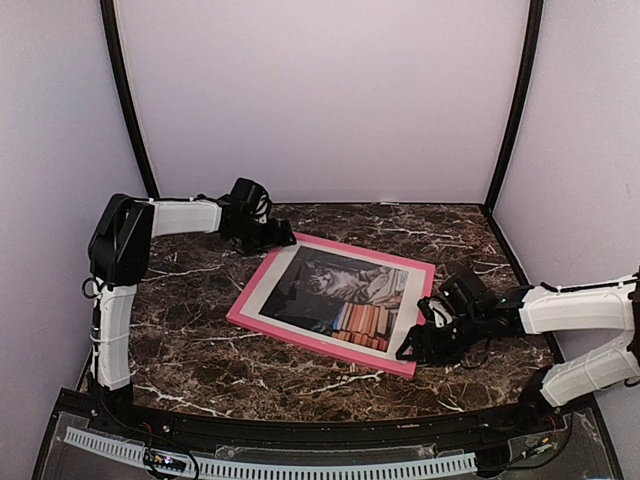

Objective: Put the photo into the frame
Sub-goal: Rotate the photo frame at the center of the board.

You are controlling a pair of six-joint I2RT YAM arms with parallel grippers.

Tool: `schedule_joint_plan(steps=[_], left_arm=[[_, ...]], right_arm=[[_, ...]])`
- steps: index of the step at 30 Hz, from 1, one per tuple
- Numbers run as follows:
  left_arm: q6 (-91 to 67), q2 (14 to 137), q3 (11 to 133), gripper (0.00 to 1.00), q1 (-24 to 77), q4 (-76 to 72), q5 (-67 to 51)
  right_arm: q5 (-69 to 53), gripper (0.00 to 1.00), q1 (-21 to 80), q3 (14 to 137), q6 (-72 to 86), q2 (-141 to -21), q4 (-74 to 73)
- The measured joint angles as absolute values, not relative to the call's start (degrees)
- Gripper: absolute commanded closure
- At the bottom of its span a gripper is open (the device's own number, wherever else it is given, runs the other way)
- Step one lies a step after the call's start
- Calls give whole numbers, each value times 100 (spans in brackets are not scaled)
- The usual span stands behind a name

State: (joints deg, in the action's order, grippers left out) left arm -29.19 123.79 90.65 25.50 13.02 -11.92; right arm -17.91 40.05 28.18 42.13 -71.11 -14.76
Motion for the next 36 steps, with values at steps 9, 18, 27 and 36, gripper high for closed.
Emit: schedule_joint_plan(steps=[9, 18, 27, 36], left_arm=[[-2233, 12234, 9992, 1, 2521, 2235, 121], [-2633, 9188, 6733, 1, 2895, 2141, 368], [-4071, 7948, 4333, 1, 4281, 1500, 14], [-4884, 8781, 4259, 2, 4884, 777, -172]], right_arm=[[-926, 13, 3400, 4403, 3424, -7175, -2954], [-572, 13, 2320, 6803, 2405, -9233, -3089], [-644, 13, 1964, 8941, 1846, -11295, -3291], [-856, 15, 1774, 8770, 1538, -11972, -3256]])
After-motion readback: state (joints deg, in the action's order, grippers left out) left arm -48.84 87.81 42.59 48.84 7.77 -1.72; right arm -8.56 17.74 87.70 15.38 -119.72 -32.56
